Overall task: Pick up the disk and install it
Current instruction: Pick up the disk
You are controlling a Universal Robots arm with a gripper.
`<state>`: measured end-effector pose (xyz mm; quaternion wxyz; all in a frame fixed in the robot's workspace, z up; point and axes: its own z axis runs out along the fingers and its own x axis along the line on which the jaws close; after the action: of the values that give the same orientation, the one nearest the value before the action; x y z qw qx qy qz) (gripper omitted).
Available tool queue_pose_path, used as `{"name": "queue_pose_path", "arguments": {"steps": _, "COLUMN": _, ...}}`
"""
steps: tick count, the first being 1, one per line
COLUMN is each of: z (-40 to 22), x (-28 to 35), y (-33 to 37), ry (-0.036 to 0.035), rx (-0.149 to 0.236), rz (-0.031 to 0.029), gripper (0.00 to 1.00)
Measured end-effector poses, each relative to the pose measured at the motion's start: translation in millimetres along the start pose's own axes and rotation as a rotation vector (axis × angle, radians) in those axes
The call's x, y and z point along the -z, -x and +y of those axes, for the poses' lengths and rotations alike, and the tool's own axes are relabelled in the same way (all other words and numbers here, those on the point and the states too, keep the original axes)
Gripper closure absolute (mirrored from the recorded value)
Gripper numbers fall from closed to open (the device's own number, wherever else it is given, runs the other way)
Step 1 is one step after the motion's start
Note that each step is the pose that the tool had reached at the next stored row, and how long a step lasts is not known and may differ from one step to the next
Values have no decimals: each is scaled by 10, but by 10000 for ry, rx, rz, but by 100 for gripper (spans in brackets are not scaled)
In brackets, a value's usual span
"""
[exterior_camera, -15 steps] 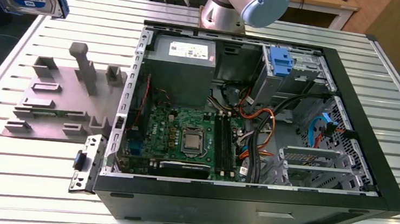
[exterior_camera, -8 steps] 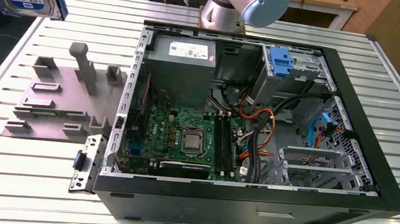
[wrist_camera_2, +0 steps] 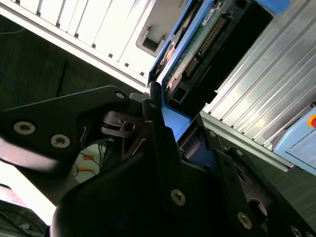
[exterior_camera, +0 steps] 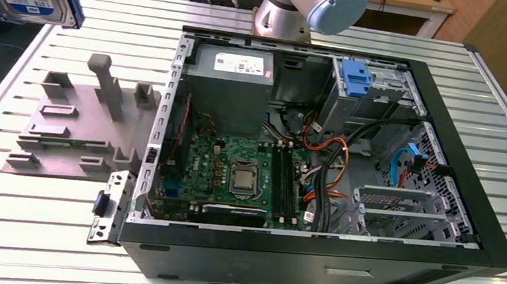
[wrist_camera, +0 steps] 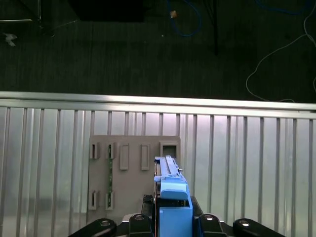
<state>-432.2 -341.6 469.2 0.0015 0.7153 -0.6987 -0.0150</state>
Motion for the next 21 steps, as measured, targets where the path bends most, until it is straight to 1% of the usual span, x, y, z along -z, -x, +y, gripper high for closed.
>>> {"name": "queue_pose_path", "arguments": {"steps": 21, "z": 5, "x": 4, "y": -225, "ry": 0, "rx": 0, "rz": 0, "gripper": 64}}
